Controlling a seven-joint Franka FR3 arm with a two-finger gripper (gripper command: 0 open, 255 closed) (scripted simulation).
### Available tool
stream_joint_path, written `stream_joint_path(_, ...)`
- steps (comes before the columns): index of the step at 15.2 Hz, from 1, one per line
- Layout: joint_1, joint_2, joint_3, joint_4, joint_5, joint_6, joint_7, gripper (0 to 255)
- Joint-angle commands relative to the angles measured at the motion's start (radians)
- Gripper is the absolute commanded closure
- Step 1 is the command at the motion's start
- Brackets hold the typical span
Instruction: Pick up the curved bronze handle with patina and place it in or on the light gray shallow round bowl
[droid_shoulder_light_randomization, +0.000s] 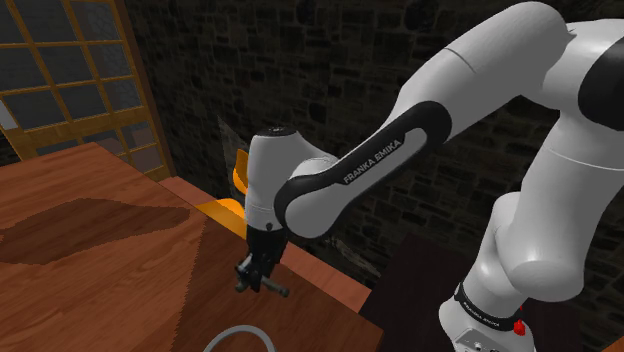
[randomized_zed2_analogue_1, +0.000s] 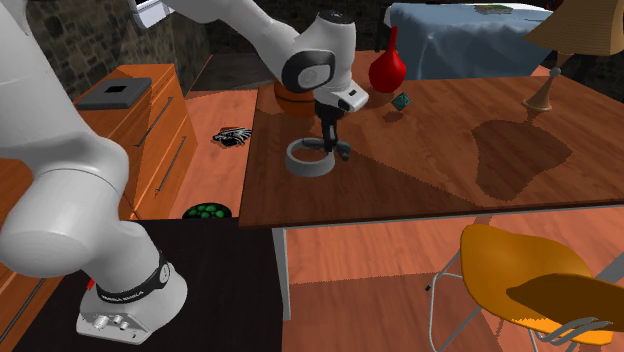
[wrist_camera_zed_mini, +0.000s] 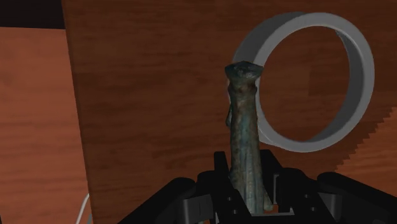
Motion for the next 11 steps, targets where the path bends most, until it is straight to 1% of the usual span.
stream_joint_path(1, 0.024, 0.016, 0.022, 0.016, -0.018, 0.007, 0.06, 255)
stream_joint_path(5, 0.079, 0.066, 0.063, 0.072, -0.074, 0.014, 0.192, 255)
stream_joint_path(9, 0.142, 0.13, 0.09, 0.145, -0.146, 0.011, 0.329, 255)
stream_joint_path(11, 0.15, 0.145, 0.089, 0.147, -0.157, 0.023, 0.342, 255)
